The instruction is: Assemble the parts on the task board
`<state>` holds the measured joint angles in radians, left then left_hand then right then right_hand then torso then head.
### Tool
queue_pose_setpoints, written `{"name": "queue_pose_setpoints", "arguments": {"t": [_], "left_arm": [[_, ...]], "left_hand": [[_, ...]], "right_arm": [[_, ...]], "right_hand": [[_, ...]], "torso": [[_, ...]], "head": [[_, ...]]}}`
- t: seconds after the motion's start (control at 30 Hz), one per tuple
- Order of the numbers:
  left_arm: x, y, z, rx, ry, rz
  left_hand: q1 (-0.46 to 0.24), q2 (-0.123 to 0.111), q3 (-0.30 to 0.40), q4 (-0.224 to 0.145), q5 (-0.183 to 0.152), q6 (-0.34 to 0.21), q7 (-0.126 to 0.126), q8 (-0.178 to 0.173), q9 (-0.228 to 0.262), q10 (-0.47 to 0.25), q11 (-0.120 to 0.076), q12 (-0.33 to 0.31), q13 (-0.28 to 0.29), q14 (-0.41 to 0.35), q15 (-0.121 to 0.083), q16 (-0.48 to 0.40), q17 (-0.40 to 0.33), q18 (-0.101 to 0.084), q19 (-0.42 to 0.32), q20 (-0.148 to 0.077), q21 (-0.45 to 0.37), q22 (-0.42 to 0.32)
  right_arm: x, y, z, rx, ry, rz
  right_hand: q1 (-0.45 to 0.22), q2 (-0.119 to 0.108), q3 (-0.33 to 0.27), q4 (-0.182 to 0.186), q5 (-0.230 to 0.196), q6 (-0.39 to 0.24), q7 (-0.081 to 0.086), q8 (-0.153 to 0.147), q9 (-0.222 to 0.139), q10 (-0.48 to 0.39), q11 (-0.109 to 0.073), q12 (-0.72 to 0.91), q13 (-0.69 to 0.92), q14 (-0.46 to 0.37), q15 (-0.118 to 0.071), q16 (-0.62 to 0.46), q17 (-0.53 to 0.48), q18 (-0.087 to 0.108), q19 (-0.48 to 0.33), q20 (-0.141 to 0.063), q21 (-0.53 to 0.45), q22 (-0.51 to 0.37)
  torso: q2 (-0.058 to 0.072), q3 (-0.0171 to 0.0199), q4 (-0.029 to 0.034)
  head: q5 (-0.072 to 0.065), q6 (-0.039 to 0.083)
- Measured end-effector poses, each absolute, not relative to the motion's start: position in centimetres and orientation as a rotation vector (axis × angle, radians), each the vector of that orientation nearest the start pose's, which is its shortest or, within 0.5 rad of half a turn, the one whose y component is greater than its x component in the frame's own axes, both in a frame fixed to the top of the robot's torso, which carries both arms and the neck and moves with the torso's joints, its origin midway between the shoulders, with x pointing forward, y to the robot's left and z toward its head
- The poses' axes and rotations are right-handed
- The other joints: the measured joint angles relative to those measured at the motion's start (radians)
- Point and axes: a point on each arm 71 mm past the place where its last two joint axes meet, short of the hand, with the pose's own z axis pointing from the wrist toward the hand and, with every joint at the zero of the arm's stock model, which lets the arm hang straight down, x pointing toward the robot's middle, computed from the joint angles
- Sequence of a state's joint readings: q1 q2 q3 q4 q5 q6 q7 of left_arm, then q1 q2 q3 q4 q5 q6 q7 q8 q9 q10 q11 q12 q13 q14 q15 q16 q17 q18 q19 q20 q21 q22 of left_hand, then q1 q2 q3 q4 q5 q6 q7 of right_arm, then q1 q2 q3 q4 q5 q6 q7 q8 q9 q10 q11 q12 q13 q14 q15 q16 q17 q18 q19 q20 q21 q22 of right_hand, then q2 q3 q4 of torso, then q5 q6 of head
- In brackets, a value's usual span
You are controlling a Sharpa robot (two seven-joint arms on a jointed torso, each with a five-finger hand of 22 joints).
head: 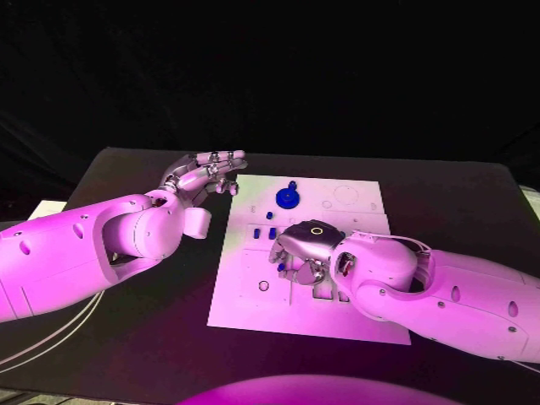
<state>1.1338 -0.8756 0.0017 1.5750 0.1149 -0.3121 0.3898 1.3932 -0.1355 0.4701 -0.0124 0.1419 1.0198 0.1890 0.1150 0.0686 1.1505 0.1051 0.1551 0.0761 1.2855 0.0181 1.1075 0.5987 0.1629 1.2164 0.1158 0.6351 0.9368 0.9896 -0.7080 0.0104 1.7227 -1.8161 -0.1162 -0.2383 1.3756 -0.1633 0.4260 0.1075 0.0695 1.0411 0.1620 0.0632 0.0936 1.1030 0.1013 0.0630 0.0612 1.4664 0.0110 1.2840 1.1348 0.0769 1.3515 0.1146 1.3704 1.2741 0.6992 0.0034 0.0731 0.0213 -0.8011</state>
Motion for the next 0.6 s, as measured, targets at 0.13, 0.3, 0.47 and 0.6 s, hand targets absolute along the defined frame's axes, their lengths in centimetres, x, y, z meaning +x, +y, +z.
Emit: {"name": "queue_pose_setpoints", "arguments": {"t": [0.13, 0.3, 0.47, 0.6], "left_arm": [[47.5, 21.3, -19.4, -1.308, 1.392, -1.583], [47.5, 21.4, -19.4, -1.309, 1.393, -1.581], [47.5, 21.5, -19.4, -1.31, 1.394, -1.579], [47.5, 21.6, -19.4, -1.311, 1.395, -1.577]], "left_hand": [[0.0, 0.0, 0.0, 0.0, 0.0, 0.0, 0.0, 0.0, 0.0, 0.0, 0.0, 0.0, 0.0, 0.0, 0.0, 0.0, 0.0, 0.0, 0.0, 0.0, 0.0, 0.0], [0.0, 0.0, -0.003, 0.003, 0.0, -0.003, -0.003, 0.0, 0.0, -0.004, 0.004, 0.004, 0.0, 0.0, 0.0, 0.0, 0.0, 0.0, 0.0, 0.0, 0.0, 0.0], [0.0, 0.0, -0.003, 0.003, 0.0, -0.003, -0.003, 0.0, 0.0, -0.004, 0.004, 0.004, 0.0, 0.0, 0.0, 0.0, 0.0, 0.0, 0.0, 0.0, 0.0, 0.0], [0.0, 0.0, -0.003, 0.003, 0.0, -0.003, -0.003, 0.0, 0.0, -0.004, 0.004, 0.004, 0.0, 0.0, 0.0, 0.0, 0.0, 0.0, 0.0, 0.0, 0.0, 0.0]], "right_arm": [[39.2, -8.1, -23.9, -0.556, 1.768, 0.723], [39.1, -8.6, -23.9, -0.543, 1.76, 0.723], [38.8, -10.2, -23.3, -0.512, 1.74, 0.71], [38.7, -11.7, -21.6, -0.488, 1.7, 0.702]], "right_hand": [[-0.001, -0.001, -0.019, -0.007, 0.0, -0.01, 0.004, 0.0, -0.007, -0.025, 0.005, 0.0, 0.002, 0.0, 0.007, 0.0, -0.003, 0.0, -0.001, 0.006, -0.004, -0.005], [-0.001, -0.001, -0.023, -0.01, 0.0, -0.012, 0.005, 0.0, -0.008, -0.044, 0.017, 0.001, -0.001, 0.0, 0.007, 0.0, -0.007, 0.0, -0.002, 0.006, -0.004, -0.009], [-0.001, -0.001, -0.029, -0.012, 0.0, -0.012, 0.005, 0.0, -0.008, -0.04, 0.013, 0.01, 0.002, 0.0, 0.007, 0.0, -0.013, 0.0, -0.005, 0.009, -0.009, -0.012], [-0.001, -0.001, -0.041, -0.014, 0.0, -0.012, 0.005, 0.0, -0.009, -0.04, 0.013, 0.013, 0.003, 0.0, 0.007, -0.004, -0.018, 0.0, -0.005, 0.009, -0.009, -0.014]], "torso": [[0.0, 0.0, 0.0], [0.0, 0.0005, 0.0001], [0.0, 0.0008, -0.0003], [-0.001, 0.0008, -0.001]], "head": [[0.0, 0.0], [-0.002, 0.002], [-0.003, 0.005], [-0.01, 0.009]]}}
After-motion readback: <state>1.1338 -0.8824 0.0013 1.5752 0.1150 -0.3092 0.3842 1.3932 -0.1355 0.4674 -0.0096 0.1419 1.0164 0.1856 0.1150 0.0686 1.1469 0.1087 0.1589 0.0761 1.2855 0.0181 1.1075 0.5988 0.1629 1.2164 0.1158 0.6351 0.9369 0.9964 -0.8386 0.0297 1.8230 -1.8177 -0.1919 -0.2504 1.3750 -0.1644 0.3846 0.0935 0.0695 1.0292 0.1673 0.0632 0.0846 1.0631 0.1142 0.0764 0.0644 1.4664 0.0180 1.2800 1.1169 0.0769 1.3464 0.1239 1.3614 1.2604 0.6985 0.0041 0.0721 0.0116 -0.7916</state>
